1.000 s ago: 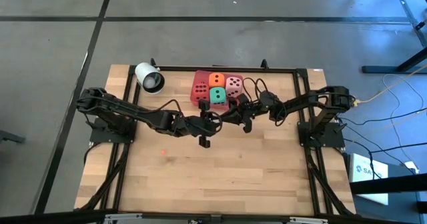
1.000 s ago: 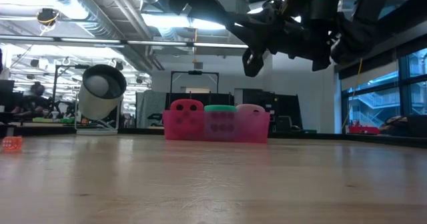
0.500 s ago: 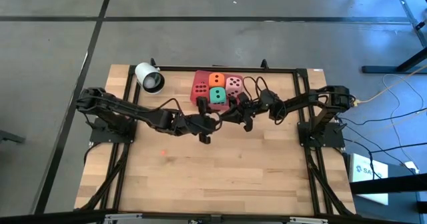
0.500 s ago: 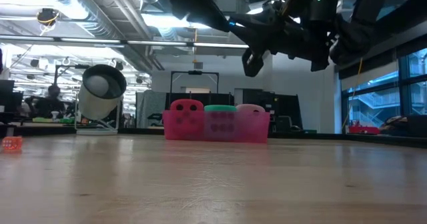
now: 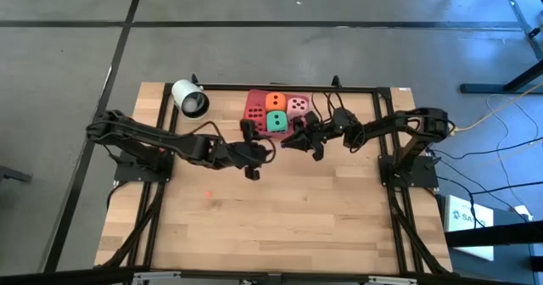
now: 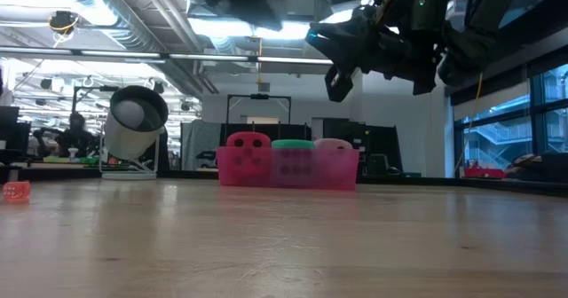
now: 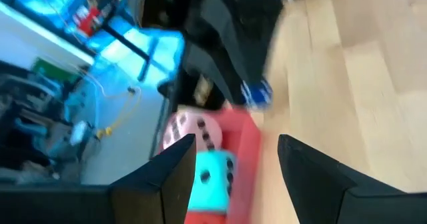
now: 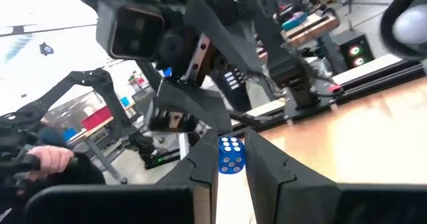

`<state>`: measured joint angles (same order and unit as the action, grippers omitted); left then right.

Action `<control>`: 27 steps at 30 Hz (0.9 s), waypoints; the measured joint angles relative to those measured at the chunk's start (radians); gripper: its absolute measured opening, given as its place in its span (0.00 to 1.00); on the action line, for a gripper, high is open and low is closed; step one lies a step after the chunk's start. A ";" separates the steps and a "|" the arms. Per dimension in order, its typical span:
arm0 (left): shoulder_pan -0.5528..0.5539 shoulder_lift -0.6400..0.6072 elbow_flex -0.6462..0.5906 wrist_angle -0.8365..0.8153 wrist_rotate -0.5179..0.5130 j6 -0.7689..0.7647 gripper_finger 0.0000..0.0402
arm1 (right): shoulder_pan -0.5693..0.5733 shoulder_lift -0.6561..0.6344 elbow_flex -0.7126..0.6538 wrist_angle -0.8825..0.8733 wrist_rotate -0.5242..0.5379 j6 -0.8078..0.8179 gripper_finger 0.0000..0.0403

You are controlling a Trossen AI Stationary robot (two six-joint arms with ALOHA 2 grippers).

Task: Pick & Place Dice
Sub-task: Put the blue die into the pink bin

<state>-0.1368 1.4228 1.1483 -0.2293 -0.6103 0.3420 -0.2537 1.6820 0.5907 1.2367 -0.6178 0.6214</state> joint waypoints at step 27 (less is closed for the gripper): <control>0.261 -0.366 -0.624 0.625 0.425 -0.303 0.52 | -0.105 -0.212 0.265 -1.195 0.498 -0.527 0.13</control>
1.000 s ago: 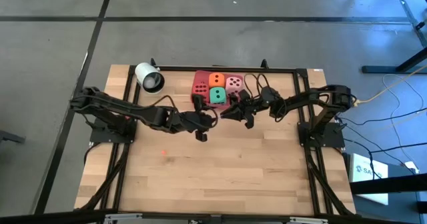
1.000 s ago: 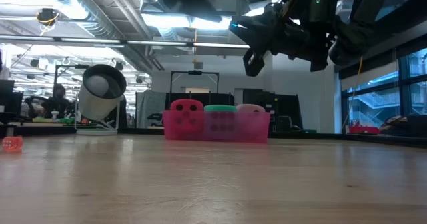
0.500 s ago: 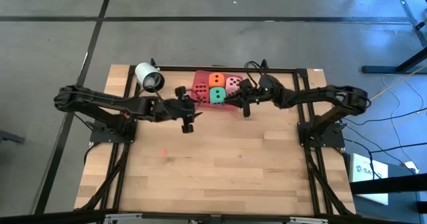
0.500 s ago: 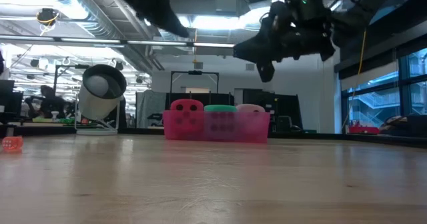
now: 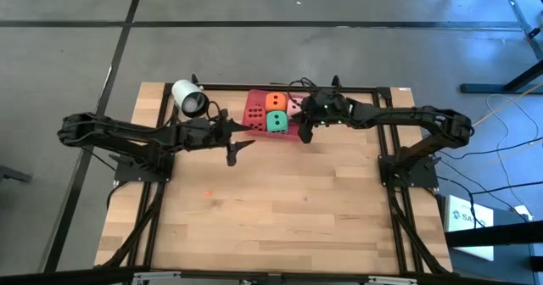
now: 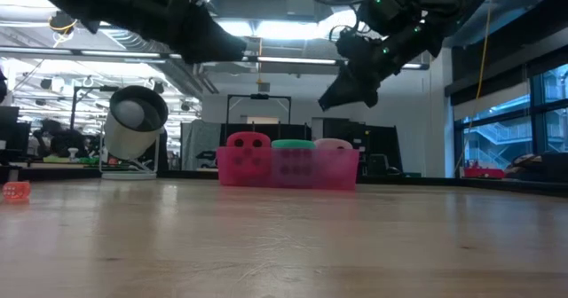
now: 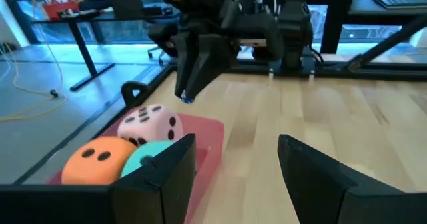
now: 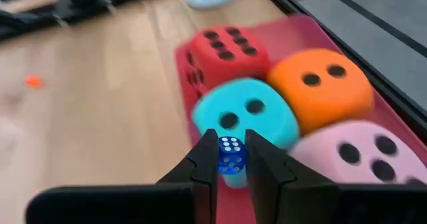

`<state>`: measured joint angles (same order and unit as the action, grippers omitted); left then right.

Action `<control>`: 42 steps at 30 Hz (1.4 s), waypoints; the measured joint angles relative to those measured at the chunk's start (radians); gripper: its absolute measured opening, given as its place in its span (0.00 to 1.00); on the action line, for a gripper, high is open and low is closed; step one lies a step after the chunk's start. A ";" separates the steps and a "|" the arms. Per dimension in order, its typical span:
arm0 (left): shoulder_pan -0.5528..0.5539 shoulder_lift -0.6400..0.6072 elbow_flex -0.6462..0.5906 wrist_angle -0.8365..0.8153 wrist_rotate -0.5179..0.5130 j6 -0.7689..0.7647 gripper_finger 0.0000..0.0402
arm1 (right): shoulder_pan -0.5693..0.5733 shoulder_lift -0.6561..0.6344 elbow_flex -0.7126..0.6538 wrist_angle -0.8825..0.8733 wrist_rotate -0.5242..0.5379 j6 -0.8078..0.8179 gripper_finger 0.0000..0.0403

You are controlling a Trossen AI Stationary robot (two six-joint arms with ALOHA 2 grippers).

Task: Pick & Place Dice
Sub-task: Put the blue die into the pink bin

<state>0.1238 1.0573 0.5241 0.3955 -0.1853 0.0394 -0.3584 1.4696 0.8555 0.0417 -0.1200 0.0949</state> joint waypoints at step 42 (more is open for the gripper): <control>0.003 0.055 -0.017 0.005 0.028 -0.068 0.52 | 0.031 0.232 0.002 -0.068 0.132 -0.006 0.14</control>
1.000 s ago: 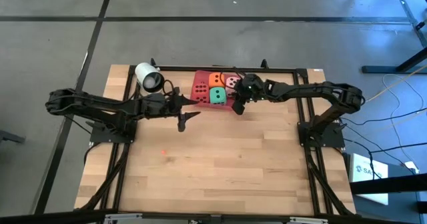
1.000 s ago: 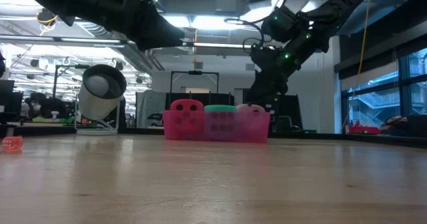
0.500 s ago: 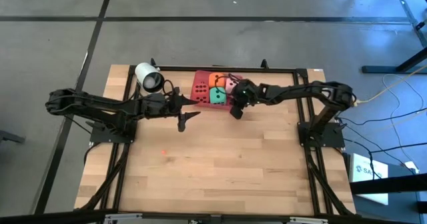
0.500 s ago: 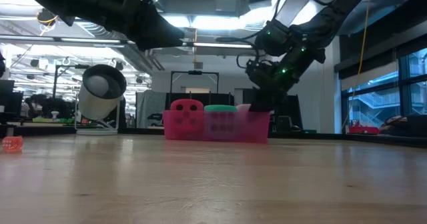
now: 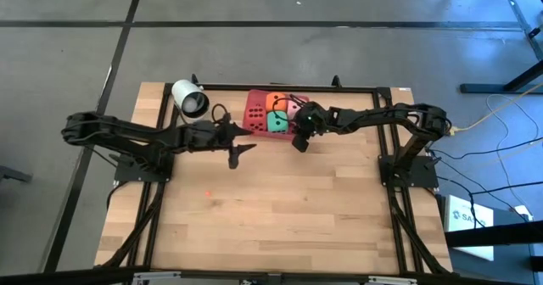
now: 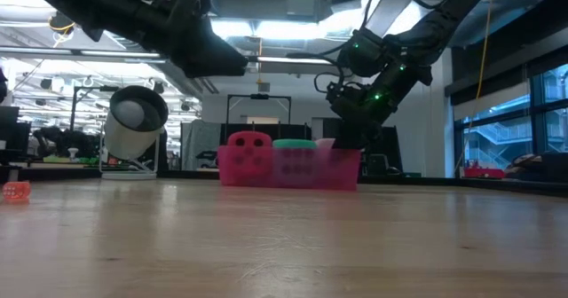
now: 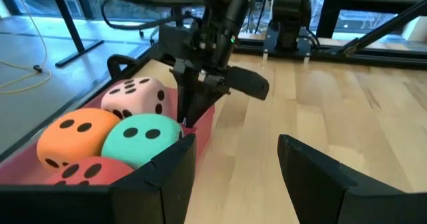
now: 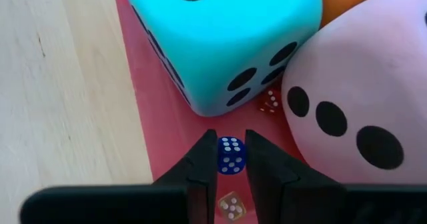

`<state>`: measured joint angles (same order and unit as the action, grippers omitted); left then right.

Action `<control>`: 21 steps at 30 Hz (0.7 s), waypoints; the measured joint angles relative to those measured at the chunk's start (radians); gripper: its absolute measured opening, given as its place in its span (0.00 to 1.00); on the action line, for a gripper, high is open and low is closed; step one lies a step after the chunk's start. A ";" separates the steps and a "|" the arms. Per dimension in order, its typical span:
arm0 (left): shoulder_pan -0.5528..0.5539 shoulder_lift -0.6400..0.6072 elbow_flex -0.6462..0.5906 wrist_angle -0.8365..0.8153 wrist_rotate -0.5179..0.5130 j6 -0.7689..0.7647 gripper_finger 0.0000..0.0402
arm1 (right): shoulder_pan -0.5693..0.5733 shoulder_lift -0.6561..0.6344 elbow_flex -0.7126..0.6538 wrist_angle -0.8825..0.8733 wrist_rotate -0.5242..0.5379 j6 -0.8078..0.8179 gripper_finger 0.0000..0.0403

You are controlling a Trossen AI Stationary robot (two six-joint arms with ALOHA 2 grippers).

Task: Pick & Place Dice
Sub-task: Put the blue die into the pink bin, then put the orange die into the pink bin

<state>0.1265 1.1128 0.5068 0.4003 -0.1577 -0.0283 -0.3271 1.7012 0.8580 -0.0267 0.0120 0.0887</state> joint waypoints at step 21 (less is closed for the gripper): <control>0.000 0.023 0.000 0.021 -0.006 0.034 0.52 | 0.000 -0.002 0.029 -0.028 -0.003 -0.013 0.45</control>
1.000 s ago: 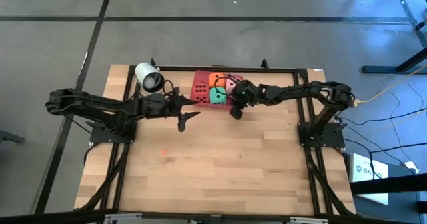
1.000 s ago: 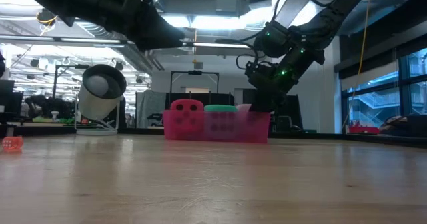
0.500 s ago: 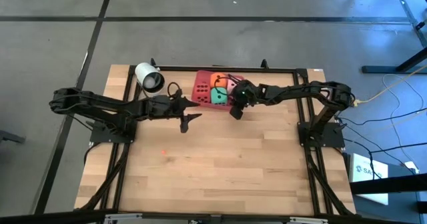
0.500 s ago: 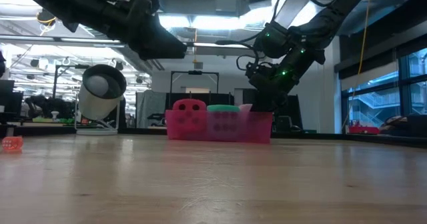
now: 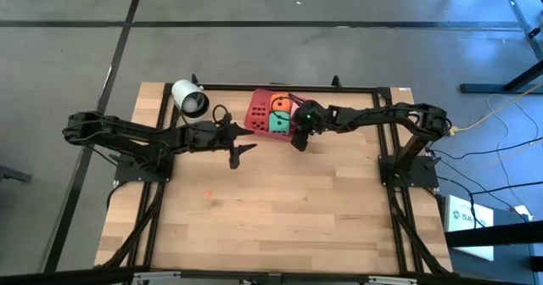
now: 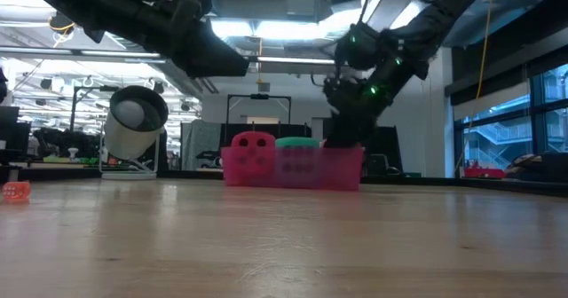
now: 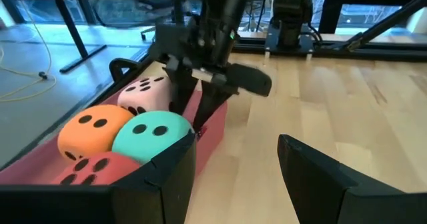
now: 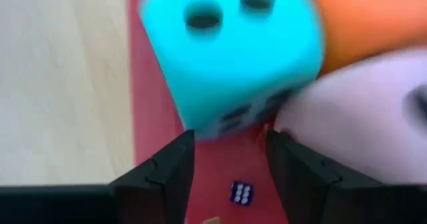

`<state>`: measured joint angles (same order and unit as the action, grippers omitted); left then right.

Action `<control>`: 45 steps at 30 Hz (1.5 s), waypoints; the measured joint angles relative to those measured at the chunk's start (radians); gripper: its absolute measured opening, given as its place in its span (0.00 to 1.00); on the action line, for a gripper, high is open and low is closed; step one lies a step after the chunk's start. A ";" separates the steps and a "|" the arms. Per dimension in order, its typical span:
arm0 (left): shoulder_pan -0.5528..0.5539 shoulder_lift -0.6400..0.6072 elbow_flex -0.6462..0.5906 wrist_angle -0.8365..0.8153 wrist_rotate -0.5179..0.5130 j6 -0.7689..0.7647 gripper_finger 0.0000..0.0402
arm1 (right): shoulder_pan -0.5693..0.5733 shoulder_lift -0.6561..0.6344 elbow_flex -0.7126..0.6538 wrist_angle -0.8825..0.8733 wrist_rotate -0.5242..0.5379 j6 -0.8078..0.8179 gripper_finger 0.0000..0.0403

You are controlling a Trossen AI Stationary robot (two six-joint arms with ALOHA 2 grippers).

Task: Pick & Place Dice
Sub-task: Put the orange die into the pink bin

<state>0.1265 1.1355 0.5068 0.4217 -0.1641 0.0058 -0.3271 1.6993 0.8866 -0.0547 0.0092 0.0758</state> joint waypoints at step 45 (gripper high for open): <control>-0.591 -0.270 0.000 -1.002 0.040 -0.904 0.52 | 0.474 -0.555 -0.404 0.623 0.069 0.244 0.41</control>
<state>-0.4641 0.8655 0.5072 -0.5803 -0.1239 -0.8982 0.1473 1.1445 0.4824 0.5678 0.0781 0.3197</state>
